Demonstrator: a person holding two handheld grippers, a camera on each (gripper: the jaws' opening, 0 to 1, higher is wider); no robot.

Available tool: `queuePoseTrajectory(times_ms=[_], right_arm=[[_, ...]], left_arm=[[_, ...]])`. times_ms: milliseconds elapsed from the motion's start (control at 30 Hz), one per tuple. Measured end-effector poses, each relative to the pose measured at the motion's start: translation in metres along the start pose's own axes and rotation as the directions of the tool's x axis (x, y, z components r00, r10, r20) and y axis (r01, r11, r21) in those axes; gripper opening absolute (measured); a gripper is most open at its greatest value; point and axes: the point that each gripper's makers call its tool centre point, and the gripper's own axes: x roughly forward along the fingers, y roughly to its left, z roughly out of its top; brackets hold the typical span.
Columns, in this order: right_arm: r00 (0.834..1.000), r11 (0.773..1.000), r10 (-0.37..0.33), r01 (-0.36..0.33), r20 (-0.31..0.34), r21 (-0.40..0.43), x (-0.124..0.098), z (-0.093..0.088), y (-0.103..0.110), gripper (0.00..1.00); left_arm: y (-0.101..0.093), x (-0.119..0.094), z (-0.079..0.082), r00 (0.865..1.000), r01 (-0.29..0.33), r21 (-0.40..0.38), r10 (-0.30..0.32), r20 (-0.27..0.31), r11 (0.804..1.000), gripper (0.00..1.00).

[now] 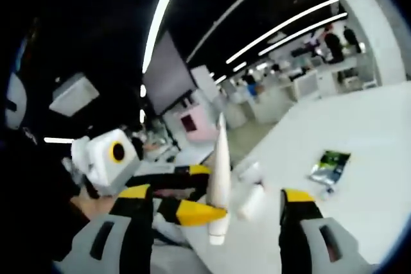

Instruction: Arrange the skincare products in the storage area until every visible bottle or jar stands upright without overlapping.

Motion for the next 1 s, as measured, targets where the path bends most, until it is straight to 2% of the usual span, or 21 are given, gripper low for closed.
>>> queuePoseTrajectory(times_ms=[100, 300, 400, 833, 933, 1000], right_arm=[[1.0, 1.0, -0.001, 0.001, -0.002, -0.002, 0.006, 0.002, -0.001, 0.77], [0.999, 0.999, -0.038, 0.038, 0.007, 0.024, 0.011, 0.005, -0.007, 0.59], [0.997, 0.997, -0.073, 0.073, -0.009, 0.031, 0.012, 0.003, -0.015, 0.56], [0.998, 0.997, -0.07, 0.07, -0.006, 0.04, 0.016, 0.002, -0.015, 0.41], [0.996, 0.995, -0.088, 0.089, -0.023, 0.033, 0.018, -0.001, -0.018, 0.39], [0.995, 0.995, -0.093, 0.095, -0.041, 0.035, 0.019, -0.006, -0.02, 0.35]], left_arm=[[-0.004, 0.001, 0.0, 1.0, 0.01, 0.005, -0.01, -0.003, 1.0, 0.25], [-0.008, 0.002, -0.001, 1.0, 0.018, 0.014, -0.018, -0.007, 1.0, 0.25], [-0.01, 0.002, -0.002, 1.0, 0.021, 0.019, -0.021, -0.009, 1.0, 0.25], [-0.014, 0.005, -0.007, 0.999, 0.025, 0.021, -0.024, -0.032, 0.999, 0.25], [-0.017, 0.005, -0.006, 0.999, 0.03, 0.025, -0.03, -0.029, 0.999, 0.25], [-0.017, 0.005, -0.006, 0.999, 0.033, 0.03, -0.032, -0.028, 0.999, 0.25]])
